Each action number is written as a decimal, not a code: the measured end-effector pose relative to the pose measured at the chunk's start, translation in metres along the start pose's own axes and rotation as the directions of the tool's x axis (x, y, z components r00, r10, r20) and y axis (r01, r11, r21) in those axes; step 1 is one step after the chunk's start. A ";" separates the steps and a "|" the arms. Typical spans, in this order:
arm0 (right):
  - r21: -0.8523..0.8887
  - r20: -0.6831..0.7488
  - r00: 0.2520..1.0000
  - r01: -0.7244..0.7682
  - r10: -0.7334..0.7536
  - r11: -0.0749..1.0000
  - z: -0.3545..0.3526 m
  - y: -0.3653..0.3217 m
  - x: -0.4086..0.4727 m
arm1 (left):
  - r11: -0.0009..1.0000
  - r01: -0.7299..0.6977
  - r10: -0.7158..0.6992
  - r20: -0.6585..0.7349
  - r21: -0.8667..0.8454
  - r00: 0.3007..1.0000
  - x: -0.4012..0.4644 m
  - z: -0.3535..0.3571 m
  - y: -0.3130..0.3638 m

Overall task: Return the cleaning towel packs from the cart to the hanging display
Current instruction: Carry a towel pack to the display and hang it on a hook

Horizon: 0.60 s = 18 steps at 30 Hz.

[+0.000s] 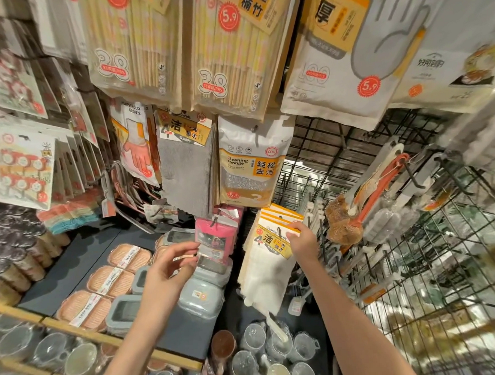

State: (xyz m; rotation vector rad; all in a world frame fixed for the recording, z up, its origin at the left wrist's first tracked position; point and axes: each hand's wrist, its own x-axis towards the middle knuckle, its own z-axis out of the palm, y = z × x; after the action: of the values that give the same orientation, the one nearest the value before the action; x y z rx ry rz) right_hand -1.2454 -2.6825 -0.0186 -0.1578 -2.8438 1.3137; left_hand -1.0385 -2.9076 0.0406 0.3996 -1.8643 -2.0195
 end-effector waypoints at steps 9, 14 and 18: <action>-0.156 -0.018 0.997 -0.077 0.075 0.985 0.002 -0.014 0.014 | 0.998 0.008 -0.008 0.008 0.057 1.000 0.003 -0.005 0.009; -0.252 -0.024 0.999 -0.045 0.040 0.967 -0.014 -0.019 0.004 | 0.988 -0.016 0.011 0.032 0.153 0.999 0.001 -0.005 0.023; -0.214 -0.021 0.997 0.070 -0.076 0.974 -0.030 -0.034 -0.024 | 0.976 -0.058 0.056 0.018 0.208 0.998 -0.007 -0.005 0.036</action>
State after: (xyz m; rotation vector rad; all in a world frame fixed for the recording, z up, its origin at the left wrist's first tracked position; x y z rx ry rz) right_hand -1.2227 -2.6834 0.0277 -0.0711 -2.9288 0.9829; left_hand -1.0271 -2.9113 0.0753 0.3846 -2.0786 -1.7997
